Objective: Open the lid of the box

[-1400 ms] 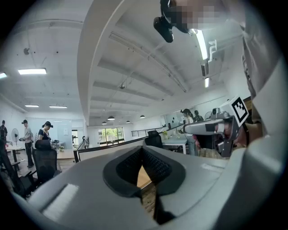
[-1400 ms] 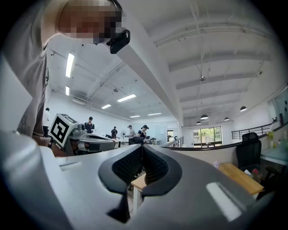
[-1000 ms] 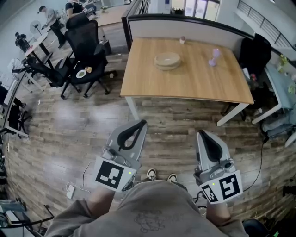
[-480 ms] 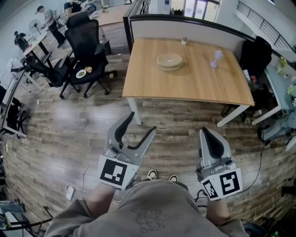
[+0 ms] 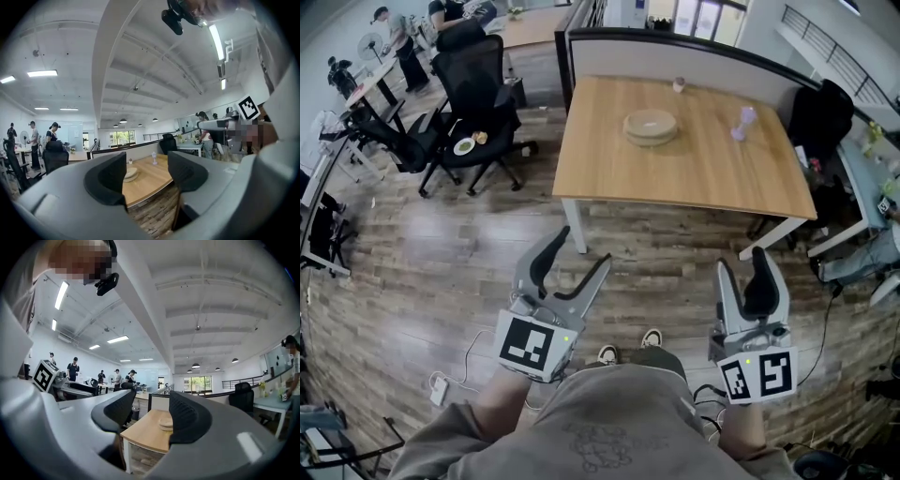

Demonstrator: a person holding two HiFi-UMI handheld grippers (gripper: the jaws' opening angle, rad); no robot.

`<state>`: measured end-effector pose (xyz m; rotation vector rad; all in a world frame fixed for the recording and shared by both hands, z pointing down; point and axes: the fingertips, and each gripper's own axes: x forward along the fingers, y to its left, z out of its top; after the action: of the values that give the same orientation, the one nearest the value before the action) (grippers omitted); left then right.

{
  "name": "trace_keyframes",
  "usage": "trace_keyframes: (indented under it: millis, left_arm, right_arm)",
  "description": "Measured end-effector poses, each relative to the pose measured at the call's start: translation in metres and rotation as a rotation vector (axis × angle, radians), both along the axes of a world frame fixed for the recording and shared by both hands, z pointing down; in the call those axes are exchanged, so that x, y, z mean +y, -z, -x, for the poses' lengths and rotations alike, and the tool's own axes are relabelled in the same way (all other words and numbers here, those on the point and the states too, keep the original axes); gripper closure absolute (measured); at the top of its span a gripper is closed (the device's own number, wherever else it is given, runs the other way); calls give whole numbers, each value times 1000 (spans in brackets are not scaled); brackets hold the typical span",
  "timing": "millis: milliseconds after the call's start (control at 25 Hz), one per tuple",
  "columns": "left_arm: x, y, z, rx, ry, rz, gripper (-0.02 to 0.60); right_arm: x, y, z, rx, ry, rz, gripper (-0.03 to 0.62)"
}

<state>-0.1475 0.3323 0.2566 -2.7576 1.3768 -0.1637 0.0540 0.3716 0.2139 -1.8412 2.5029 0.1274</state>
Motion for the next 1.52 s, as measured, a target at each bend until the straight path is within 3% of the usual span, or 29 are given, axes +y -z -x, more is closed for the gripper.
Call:
trace_keyframes:
  millis: [440,520,1160,1520]
  left_arm:
    - [-49,-10,-16,-11,11,24,308]
    - [-66,-13,-25,-17,13,33,332]
    - [-225,-18,-117,-60,84,48,333]
    - [-288,-13,-147,-96,164,28,331]
  right_arm:
    - [-45,-13,-24,11,6,39,362]
    - [-63,-16,-30,21,20,50,362]
    - [-241,-39,-114,24,124,106,362]
    - [-305,-54,-149,-2,201,135,362]
